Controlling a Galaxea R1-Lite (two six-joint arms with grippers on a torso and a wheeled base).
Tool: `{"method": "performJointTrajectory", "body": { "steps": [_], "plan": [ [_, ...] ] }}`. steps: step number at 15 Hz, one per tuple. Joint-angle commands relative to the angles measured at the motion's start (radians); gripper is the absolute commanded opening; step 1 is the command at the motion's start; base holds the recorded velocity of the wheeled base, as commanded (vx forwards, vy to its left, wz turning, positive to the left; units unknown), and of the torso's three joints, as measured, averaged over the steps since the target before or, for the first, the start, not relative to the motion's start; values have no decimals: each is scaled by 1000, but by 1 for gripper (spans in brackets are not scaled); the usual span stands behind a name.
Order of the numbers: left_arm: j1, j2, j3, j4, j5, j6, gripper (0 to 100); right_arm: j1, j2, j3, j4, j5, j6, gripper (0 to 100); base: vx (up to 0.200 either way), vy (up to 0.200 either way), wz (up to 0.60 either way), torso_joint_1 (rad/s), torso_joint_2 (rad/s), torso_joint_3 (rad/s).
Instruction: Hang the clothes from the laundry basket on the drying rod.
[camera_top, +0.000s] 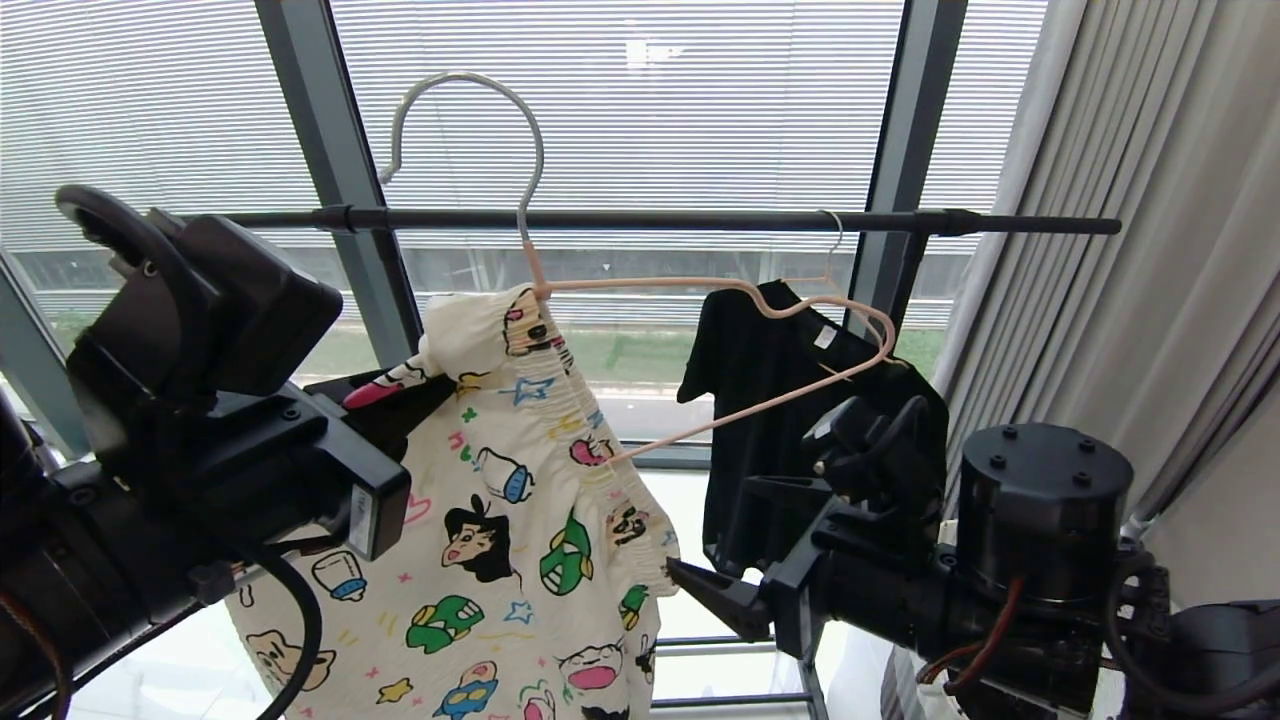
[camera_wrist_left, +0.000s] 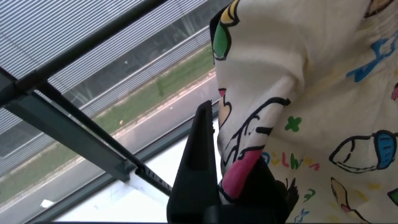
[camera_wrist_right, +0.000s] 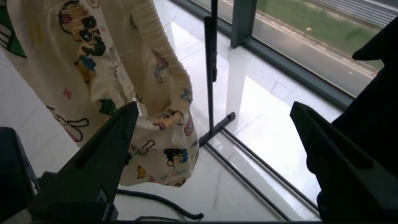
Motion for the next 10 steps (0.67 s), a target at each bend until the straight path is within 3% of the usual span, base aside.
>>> {"method": "performJointTrajectory", "body": {
  "steps": [1, 10],
  "plan": [
    [-16, 3, -1, 0, 0, 0, 0, 38, 59, -33, 0, -6, 0, 100, 0, 0, 0, 0, 0, 0],
    [-82, 8, -16, 2, 12, 2, 0, 42, 115, -53, -2, -116, -2, 100, 0, 0, 0, 0, 0, 0]
  ]
}}
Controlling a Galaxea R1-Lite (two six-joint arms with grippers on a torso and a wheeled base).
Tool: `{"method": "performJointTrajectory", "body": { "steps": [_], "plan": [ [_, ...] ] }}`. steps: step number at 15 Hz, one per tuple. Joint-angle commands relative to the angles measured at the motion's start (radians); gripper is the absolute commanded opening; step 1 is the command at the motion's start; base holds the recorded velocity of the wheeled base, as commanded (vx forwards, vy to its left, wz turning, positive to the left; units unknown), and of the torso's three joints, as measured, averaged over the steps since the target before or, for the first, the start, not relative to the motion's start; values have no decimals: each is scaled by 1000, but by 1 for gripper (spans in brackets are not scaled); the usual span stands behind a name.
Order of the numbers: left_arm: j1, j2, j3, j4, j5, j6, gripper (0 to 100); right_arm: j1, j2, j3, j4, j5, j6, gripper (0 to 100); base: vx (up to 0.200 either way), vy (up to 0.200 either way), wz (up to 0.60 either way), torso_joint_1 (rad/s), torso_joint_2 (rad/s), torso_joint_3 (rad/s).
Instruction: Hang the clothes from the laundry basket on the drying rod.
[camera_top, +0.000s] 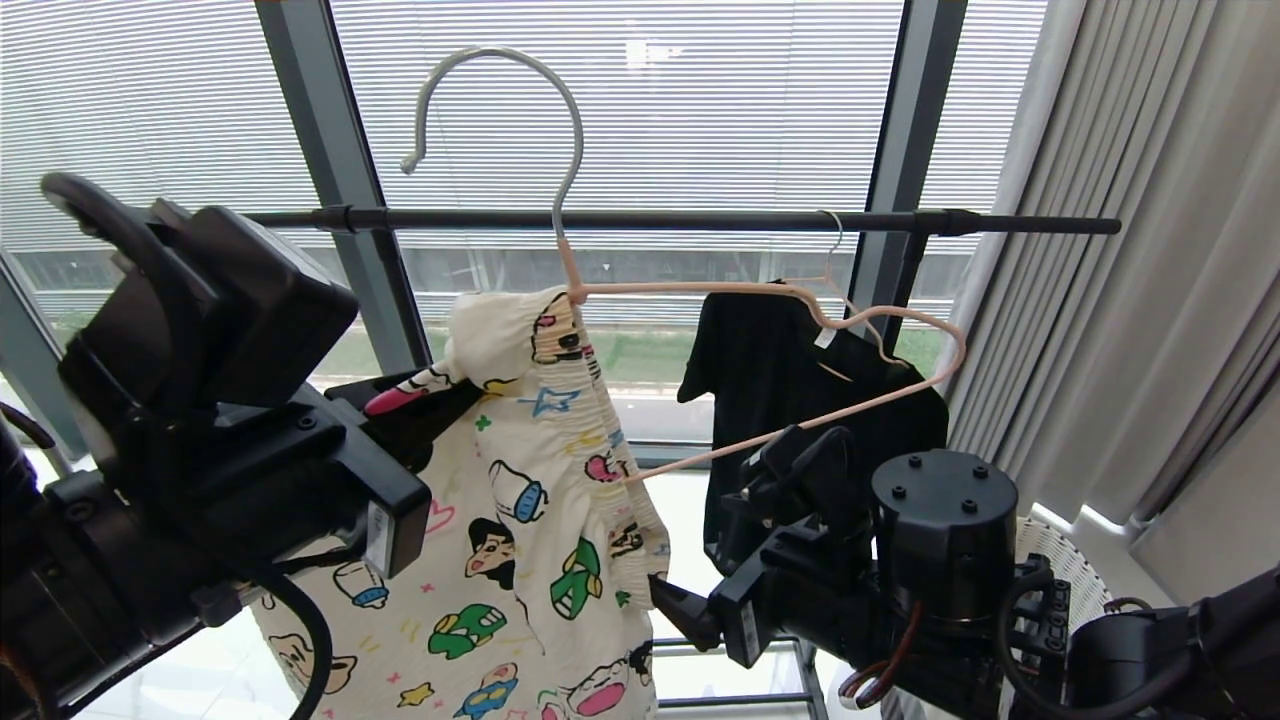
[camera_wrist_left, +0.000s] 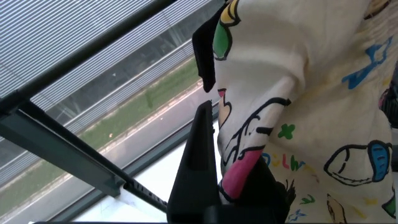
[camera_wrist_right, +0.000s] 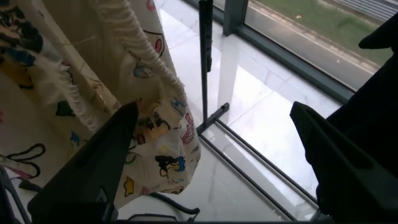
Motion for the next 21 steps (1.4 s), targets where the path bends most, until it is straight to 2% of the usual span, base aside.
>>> {"method": "performJointTrajectory", "body": {
  "steps": [1, 4, 5, 10, 12, 17, 21],
  "plan": [
    [-4, 13, -2, 0, 17, 0, 0, 1, 5, 0, -1, -12, 0, 100, 0, 0, 0, 0, 0, 0],
    [-1, 13, 0, 0, 31, -1, 0, 1, 5, 15, -1, -30, 0, 100, 0, 0, 0, 0, 0, 0],
    [-1, 13, -2, 0, 32, -1, 0, 1, 5, 23, -1, -30, -3, 0, 0, 0, 0, 0, 0, 0],
    [0, 8, 3, 0, 46, -1, 0, 1, 4, 24, -1, -38, -19, 0, 0, 0, 0, 0, 0, 0],
    [0, 5, 7, 0, 46, -1, 0, 1, 2, 24, -1, -70, -19, 0, 0, 0, 0, 0, 0, 0],
    [6, 4, 16, 0, 52, -1, 0, -3, -10, 29, -1, -96, -19, 0, 0, 0, 0, 0, 0, 0],
    [48, -16, 38, 0, 60, 5, 0, -81, -53, 47, -1, -141, -20, 0, 0, 0, 0, 0, 0, 0]
  ]
}}
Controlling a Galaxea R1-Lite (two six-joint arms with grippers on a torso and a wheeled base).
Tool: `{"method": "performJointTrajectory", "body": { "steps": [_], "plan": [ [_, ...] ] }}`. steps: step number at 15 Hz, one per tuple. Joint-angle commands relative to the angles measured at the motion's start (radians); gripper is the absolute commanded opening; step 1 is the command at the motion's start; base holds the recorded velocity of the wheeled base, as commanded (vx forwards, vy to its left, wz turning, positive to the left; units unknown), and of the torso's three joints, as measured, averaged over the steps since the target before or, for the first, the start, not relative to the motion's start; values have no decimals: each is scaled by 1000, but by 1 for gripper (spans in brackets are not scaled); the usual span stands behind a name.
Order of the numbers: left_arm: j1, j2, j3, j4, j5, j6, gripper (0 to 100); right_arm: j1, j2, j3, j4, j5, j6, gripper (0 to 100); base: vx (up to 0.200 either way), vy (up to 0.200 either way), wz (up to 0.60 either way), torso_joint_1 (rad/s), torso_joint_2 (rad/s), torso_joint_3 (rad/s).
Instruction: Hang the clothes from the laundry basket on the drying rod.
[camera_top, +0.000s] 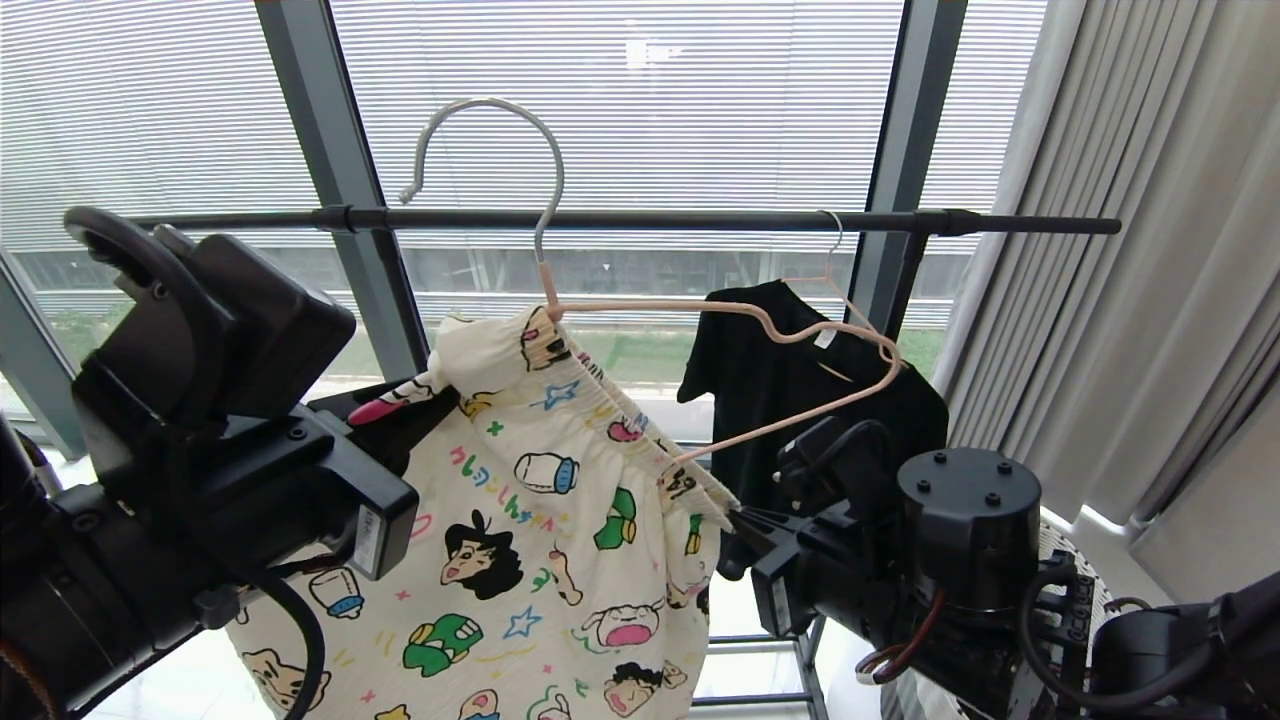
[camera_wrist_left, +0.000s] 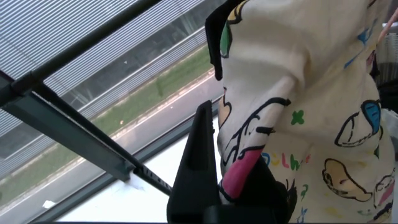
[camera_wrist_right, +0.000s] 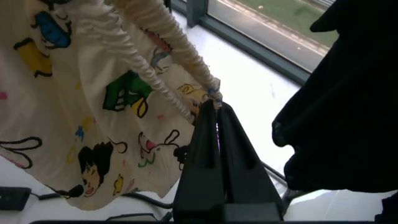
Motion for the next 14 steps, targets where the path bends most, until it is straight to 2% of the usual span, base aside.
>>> {"method": "performJointTrajectory", "body": {
  "steps": [1, 5, 9, 12, 14],
  "plan": [
    [33, -7, 10, -1, 5, 2, 0, -41, -44, 8, 0, -4, -5, 0, 0, 0, 0, 0, 0, 0],
    [41, -9, 8, -1, 17, 9, 0, -129, -116, 78, 0, -2, -50, 0, 0, 0, 0, 0, 0, 0],
    [39, 2, 10, 2, 23, 45, 0, -221, -141, 82, 0, -1, -59, 0, 0, 0, 0, 0, 0, 0],
    [41, 17, 22, 16, 52, 83, 0, -229, -159, 80, 0, 4, -59, 0, 0, 0, 0, 0, 0, 0],
    [39, 25, 34, 54, 59, 103, 0, -229, -168, 78, 0, 33, -59, 0, 0, 0, 0, 0, 0, 0]
  ]
}}
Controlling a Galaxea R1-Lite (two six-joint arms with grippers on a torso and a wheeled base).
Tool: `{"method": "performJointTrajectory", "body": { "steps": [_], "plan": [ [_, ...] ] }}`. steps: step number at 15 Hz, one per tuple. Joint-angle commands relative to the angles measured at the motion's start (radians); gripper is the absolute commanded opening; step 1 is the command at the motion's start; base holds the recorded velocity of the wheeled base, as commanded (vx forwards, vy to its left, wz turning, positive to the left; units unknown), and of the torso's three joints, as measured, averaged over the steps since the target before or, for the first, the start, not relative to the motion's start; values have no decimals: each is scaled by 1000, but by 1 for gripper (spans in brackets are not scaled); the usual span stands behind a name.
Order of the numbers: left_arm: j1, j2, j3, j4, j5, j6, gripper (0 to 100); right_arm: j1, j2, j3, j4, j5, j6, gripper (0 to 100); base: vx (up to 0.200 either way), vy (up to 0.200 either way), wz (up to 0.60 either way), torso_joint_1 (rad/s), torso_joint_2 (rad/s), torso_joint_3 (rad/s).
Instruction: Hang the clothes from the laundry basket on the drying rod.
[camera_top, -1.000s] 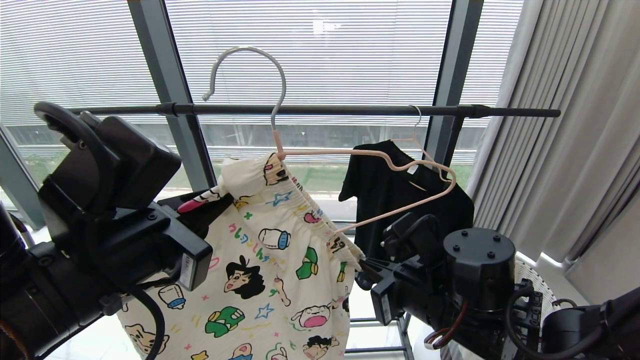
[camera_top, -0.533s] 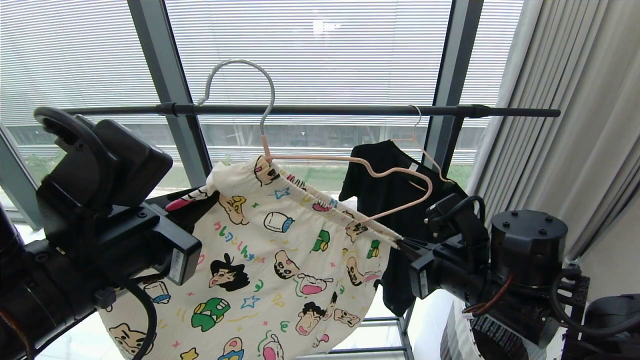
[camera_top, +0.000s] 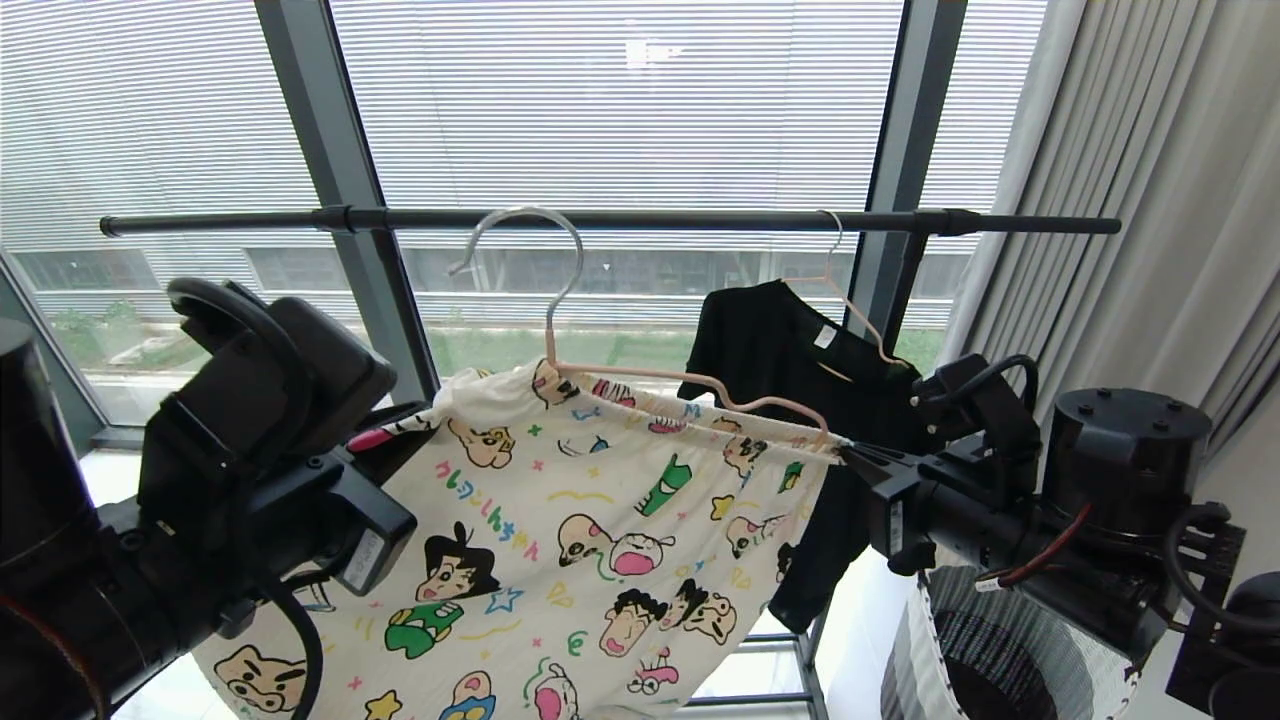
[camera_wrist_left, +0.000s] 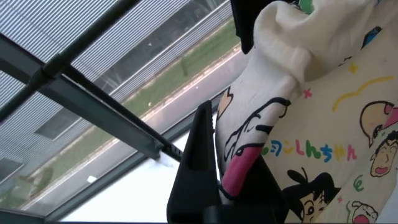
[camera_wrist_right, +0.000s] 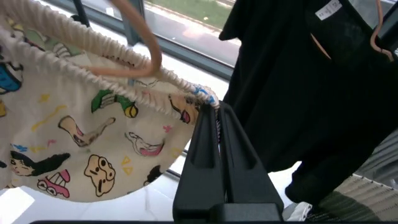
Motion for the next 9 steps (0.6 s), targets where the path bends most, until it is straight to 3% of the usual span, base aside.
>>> {"method": "performJointTrajectory", "body": {
  "steps": [1, 4, 9],
  "plan": [
    [0, 18, 13, 10, 0, 2, 0, 0, -18, -3, -2, 15, 1, 0, 0, 0, 0, 0, 0, 0],
    [0, 65, 19, 10, 31, 4, 0, 0, -42, -3, -2, 55, 1, 0, 0, 0, 0, 0, 0, 0],
    [-6, 119, 16, 6, 88, -4, 0, -17, -131, -22, 46, 196, -2, 0, 0, 0, 0, 0, 0, 0]
  ]
}}
